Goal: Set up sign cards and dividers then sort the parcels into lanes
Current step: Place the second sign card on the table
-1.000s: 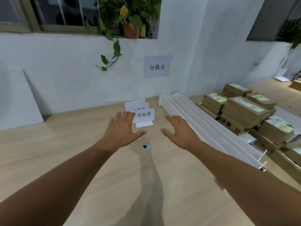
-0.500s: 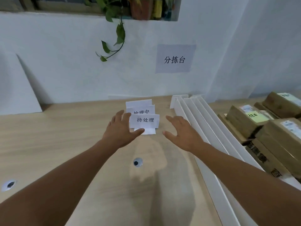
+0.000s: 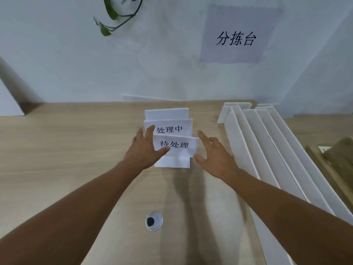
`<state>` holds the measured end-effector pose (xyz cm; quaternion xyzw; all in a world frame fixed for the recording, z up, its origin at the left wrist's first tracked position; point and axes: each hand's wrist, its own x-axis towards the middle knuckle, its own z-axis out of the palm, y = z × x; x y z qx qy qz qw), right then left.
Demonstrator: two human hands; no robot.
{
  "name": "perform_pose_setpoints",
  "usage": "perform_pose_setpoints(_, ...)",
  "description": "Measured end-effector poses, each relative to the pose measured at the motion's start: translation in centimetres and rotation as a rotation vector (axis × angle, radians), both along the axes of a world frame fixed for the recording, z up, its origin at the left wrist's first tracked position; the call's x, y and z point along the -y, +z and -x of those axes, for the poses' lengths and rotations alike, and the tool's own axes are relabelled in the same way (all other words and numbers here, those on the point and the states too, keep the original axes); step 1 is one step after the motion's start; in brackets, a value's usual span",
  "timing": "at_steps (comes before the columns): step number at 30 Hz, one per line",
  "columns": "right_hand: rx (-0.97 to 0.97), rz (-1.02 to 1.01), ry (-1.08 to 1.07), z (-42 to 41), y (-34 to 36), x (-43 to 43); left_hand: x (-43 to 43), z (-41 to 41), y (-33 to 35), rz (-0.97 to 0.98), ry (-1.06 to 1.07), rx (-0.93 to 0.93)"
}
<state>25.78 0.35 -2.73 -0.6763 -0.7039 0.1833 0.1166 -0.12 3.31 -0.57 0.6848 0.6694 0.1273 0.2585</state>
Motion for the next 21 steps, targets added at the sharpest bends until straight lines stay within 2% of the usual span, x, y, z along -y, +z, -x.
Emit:
perform_pose_setpoints(5, -0.122, 0.062, 0.046, 1.1, -5.9, -3.3, -3.0, -0.7, -6.4, 0.024, 0.001, 0.1)
perform_pose_setpoints(9, -0.157, 0.04, 0.006, 1.4, -7.1, -2.0, -1.8, -0.4, -7.4, -0.031, 0.001, 0.138)
perform_pose_setpoints(15, -0.058, -0.096, 0.018, 2.2, 0.2, 1.6, 2.8, 2.1, -0.3, -0.17, -0.024, 0.049)
perform_pose_setpoints(21, -0.092, -0.231, 0.098, 8.4, 8.6, 5.4, 9.4, 8.9, 7.8, -0.259, 0.062, 0.003)
